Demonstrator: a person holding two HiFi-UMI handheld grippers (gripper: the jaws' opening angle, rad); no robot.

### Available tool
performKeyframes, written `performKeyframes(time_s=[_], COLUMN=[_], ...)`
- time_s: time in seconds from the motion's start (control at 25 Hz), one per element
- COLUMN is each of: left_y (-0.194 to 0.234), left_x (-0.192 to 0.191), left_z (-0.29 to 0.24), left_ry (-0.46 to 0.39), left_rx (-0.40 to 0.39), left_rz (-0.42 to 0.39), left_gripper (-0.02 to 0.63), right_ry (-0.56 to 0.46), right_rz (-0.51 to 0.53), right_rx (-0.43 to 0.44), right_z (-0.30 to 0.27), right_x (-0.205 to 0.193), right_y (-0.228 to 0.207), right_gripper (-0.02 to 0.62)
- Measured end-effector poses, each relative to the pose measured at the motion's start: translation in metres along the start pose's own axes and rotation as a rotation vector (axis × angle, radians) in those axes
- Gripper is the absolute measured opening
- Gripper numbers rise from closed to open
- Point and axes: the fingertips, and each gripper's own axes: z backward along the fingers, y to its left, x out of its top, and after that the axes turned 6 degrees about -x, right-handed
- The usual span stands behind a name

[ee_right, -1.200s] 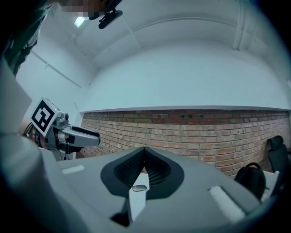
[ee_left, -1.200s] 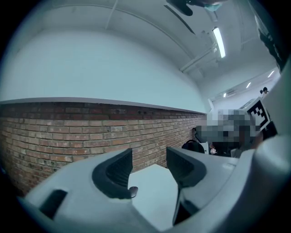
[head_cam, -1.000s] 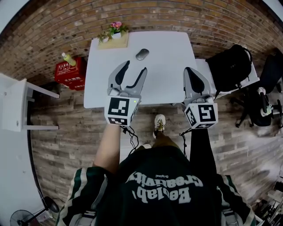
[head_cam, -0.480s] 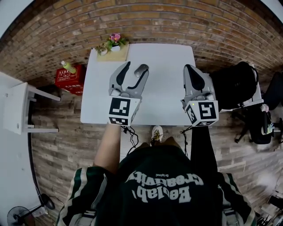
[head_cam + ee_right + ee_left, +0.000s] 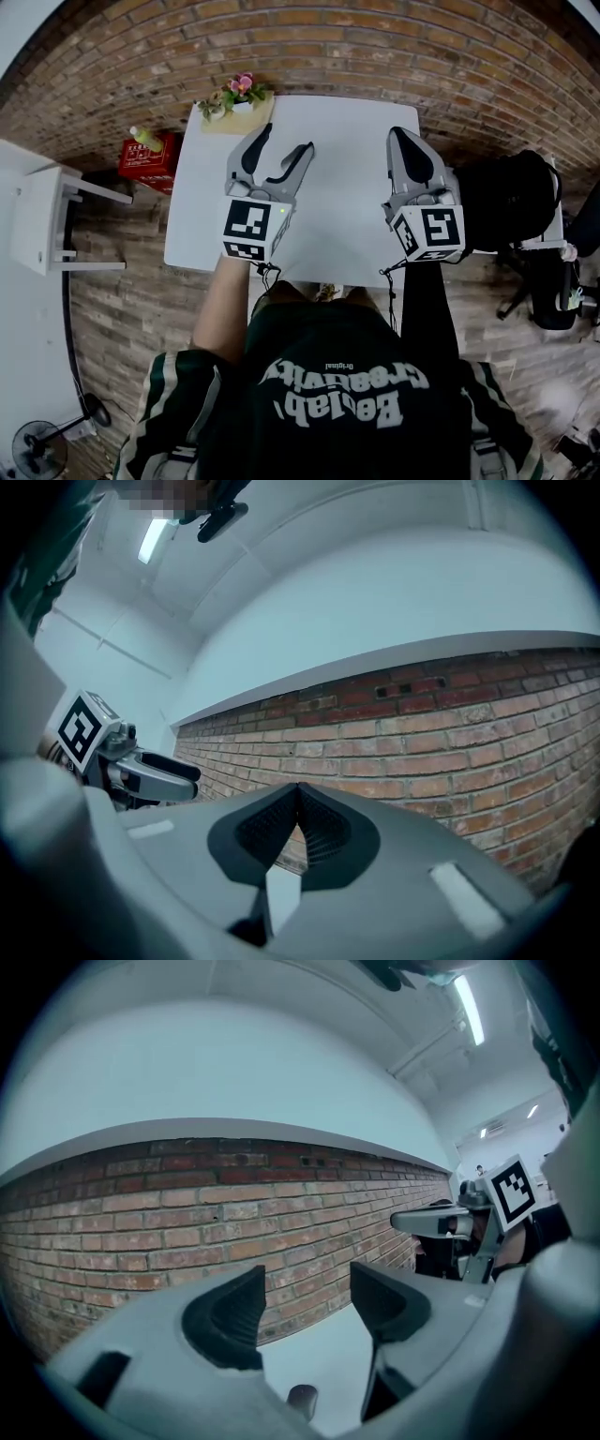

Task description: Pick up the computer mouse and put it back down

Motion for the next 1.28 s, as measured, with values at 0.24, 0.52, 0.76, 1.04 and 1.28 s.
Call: performKeyframes(time_s=[0.24, 0.52, 0.76, 1.04, 1.28], left_y=[0.002, 0.006, 0.009, 0.018, 0.017], left_x=[-0.010, -0.026, -0.065, -0.131, -0.191], left_z=[-0.014, -0.027, -0.042, -0.070, -0.097], left_ry=[0.044, 0.090, 0.187, 0.377, 0.579], left_rx=[-0.004, -0.022, -0.084, -0.140, -0.242], left_rz=[-0.012, 0.001, 0.060, 0.149, 0.147], left_gripper=[0.299, 0.312, 0.334, 0.335, 0.334], right_ry=[0.002, 0.028, 0.070, 0.135, 0.183], right_rz=[-0.041, -0.052, -0.060, -0.036, -0.050], right_rx=[0.011, 0.012, 0.002, -0.010, -0.037], right_z=[-0.010, -0.017, -0.028, -0.037, -0.047], right_x=[-0.012, -0.027, -0.045, -0.071, -0.095], right_y=[-0.008, -0.009, -0.009, -0.009, -0.018], right_gripper=[0.014, 0.014, 0.014, 0.014, 0.015])
